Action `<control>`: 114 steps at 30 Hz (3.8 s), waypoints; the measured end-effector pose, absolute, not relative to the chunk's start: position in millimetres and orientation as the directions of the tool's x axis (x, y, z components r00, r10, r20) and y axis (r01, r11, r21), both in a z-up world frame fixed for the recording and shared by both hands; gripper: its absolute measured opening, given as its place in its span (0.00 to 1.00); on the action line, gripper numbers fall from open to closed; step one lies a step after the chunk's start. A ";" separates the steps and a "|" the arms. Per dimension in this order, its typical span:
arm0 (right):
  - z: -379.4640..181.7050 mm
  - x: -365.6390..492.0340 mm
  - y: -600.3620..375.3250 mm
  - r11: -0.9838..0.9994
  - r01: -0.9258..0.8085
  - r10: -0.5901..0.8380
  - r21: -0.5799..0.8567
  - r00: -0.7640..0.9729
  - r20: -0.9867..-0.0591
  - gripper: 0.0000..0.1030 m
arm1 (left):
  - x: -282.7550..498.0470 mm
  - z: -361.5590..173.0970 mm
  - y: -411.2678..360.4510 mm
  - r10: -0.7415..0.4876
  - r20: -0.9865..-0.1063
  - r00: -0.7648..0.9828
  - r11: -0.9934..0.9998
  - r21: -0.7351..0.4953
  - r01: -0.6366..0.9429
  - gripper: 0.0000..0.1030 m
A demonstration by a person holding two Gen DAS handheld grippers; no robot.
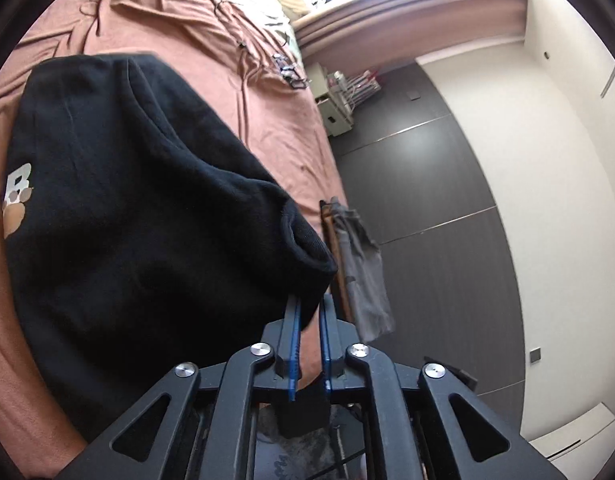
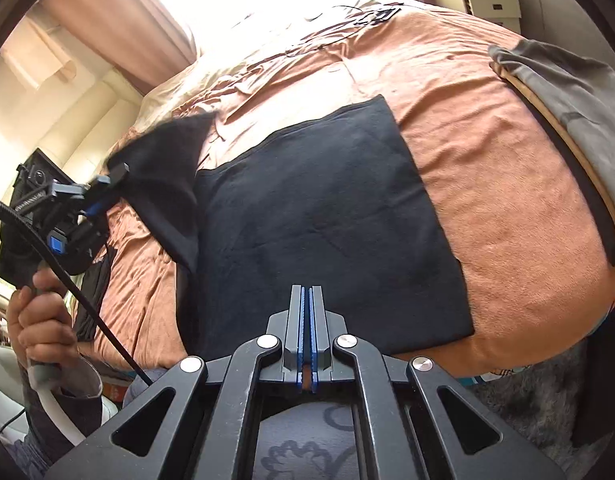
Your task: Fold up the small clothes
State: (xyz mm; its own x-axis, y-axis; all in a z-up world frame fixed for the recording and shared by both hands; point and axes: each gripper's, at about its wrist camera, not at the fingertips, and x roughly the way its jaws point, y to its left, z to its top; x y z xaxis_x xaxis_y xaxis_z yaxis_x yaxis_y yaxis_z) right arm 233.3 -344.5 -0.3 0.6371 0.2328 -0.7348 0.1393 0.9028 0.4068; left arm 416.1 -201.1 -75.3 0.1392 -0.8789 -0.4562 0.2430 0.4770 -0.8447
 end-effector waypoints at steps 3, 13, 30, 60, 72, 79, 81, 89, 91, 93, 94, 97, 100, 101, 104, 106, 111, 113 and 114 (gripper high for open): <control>-6.1 236.3 -353.2 0.890 0.149 0.247 0.431 0.638 -0.730 0.80 | 417.7 -90.0 -203.0 -0.852 -0.510 0.119 0.524 -0.824 0.217 0.46; -26.0 268.3 -373.0 0.857 0.135 0.316 0.498 0.626 -0.713 0.85 | 418.3 -110.2 -157.5 -0.720 -0.660 0.214 0.694 -0.694 0.194 0.54; -89.7 369.1 -388.2 0.752 0.142 0.498 0.643 0.517 -0.696 0.54 | 410.7 -143.6 -105.3 -0.561 -0.798 0.220 0.828 -0.545 0.136 0.54; -67.2 372.1 -390.3 0.852 0.094 0.376 0.515 0.576 -0.726 0.02 | 405.6 -163.2 -150.2 -0.430 -0.886 0.173 0.898 -0.401 0.181 0.54; -59.8 306.2 -396.6 0.845 0.172 0.300 0.506 0.630 -0.716 0.02 | 403.7 -174.8 -185.6 -0.359 -0.921 0.148 0.915 -0.317 0.249 0.54; -63.3 261.5 -405.4 0.827 0.214 0.276 0.520 0.652 -0.706 0.02 | 397.7 -180.8 -206.2 -0.336 -0.933 0.132 0.910 -0.286 0.300 0.54; -67.1 253.9 -406.6 0.819 0.223 0.279 0.529 0.651 -0.706 0.02 | 396.4 -182.5 -209.5 -0.330 -0.935 0.126 0.908 -0.279 0.311 0.54; -75.3 237.3 -410.8 0.790 0.258 0.279 0.556 0.657 -0.701 0.02 | 392.7 -186.6 -225.6 -0.301 -0.946 0.124 0.904 -0.242 0.351 0.54; -78.2 232.6 -413.7 0.781 0.265 0.284 0.566 0.657 -0.698 0.02 | 391.9 -188.5 -226.6 -0.289 -0.949 0.122 0.906 -0.231 0.355 0.54; -80.8 229.3 -413.7 0.776 0.262 0.294 0.574 0.654 -0.697 0.03 | 391.4 -191.3 -225.2 -0.278 -0.953 0.121 0.908 -0.220 0.356 0.54; -83.2 230.1 -412.9 0.774 0.262 0.303 0.576 0.646 -0.701 0.03 | 391.8 -193.4 -225.3 -0.273 -0.955 0.120 0.910 -0.216 0.355 0.54; -84.6 228.9 -415.4 0.773 0.256 0.321 0.581 0.632 -0.705 0.05 | 393.0 -196.1 -223.1 -0.283 -0.952 0.115 0.909 -0.228 0.350 0.54; -75.1 225.4 -419.6 0.788 0.239 0.322 0.568 0.627 -0.710 0.10 | 393.7 -193.7 -215.2 -0.305 -0.945 0.119 0.907 -0.250 0.340 0.54; -71.2 225.4 -421.4 0.792 0.231 0.321 0.565 0.629 -0.708 0.16 | 393.4 -192.3 -209.5 -0.320 -0.939 0.123 0.904 -0.264 0.335 0.54; -61.1 230.5 -428.8 0.800 0.209 0.322 0.562 0.641 -0.696 0.37 | 398.5 -186.7 -199.8 -0.365 -0.921 0.138 0.897 -0.308 0.317 0.54; -58.0 238.4 -431.2 0.803 0.195 0.328 0.563 0.644 -0.691 0.37 | 402.6 -183.5 -196.0 -0.371 -0.916 0.152 0.898 -0.312 0.311 0.54; -54.3 270.0 -431.2 0.817 0.165 0.342 0.552 0.632 -0.696 0.37 | 415.3 -176.4 -189.2 -0.388 -0.906 0.169 0.897 -0.329 0.294 0.54; -54.3 284.6 -429.3 0.823 0.151 0.349 0.547 0.625 -0.698 0.37 | 421.7 -174.4 -184.7 -0.394 -0.902 0.178 0.897 -0.336 0.286 0.54; -53.9 292.6 -427.9 0.830 0.146 0.347 0.539 0.621 -0.703 0.37 | 425.5 -171.5 -185.0 -0.397 -0.900 0.180 0.897 -0.340 0.281 0.54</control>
